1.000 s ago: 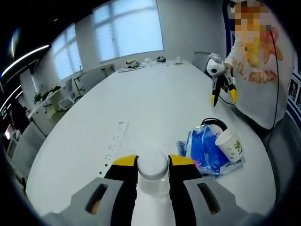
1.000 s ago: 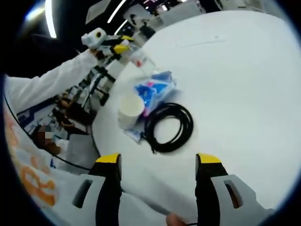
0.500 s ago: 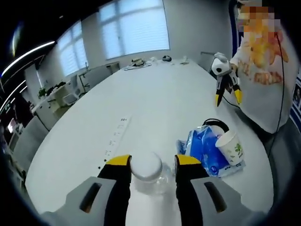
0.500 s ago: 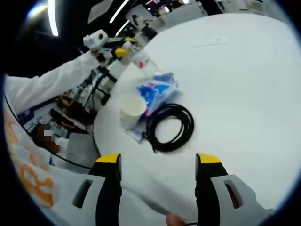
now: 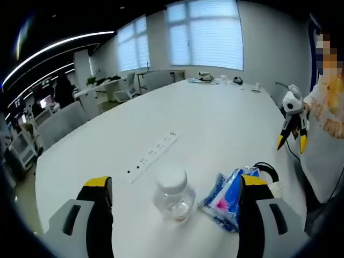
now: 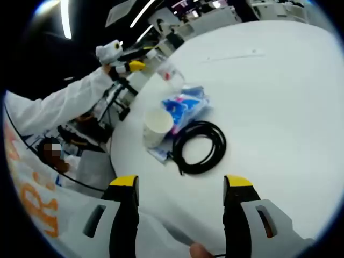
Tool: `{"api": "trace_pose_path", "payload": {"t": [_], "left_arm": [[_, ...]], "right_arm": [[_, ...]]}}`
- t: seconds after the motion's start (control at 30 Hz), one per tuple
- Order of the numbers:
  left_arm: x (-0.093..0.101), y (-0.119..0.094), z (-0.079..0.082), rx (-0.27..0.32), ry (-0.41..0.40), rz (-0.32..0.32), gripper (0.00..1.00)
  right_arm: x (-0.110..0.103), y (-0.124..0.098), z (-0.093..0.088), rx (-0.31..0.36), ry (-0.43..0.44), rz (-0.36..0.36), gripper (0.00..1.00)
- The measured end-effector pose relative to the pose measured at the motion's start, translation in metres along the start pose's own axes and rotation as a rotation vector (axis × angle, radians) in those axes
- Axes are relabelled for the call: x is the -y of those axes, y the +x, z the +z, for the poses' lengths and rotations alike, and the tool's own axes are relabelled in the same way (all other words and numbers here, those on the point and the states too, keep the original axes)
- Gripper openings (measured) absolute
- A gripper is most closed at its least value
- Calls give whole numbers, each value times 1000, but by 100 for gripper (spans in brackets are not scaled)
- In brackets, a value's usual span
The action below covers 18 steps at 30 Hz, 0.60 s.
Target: Arrange the tabletop items into an orderly group along one side of the table until the central work area is clear of visible clutter.
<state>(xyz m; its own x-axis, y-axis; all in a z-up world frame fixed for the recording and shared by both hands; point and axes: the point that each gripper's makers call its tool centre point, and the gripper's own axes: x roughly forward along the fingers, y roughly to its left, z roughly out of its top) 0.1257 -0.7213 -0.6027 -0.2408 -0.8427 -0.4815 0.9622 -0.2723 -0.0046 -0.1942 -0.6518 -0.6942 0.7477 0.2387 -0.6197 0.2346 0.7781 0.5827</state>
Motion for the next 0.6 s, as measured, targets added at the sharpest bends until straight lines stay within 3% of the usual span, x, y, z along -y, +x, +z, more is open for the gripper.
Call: {"api": "trace_pose_path", "payload": {"t": [0.07,0.23,0.4,0.43,0.53,0.6], "left_arm": [[-1,-8,3,27,-15,53,100],[14,-25,11,72,-98,103,100],[41,-40,4,54,-126,146,95],[47,-45,-2,39,-169,192,90],[76,-50,-1,121,-271,199,86],[85,-52,-8,113,-278,206,87]], "right_arm": [[-2,0,0,5,-4,3,62],[-8,-1,-2,15,-16,15,62],[-15,-1,-4,21,-29,35,63],[-17,-1,-4,23,-33,41,63],[-21,-2,-4,33,-40,54,64],[-23,-3,-3,41,-42,60,65]]}}
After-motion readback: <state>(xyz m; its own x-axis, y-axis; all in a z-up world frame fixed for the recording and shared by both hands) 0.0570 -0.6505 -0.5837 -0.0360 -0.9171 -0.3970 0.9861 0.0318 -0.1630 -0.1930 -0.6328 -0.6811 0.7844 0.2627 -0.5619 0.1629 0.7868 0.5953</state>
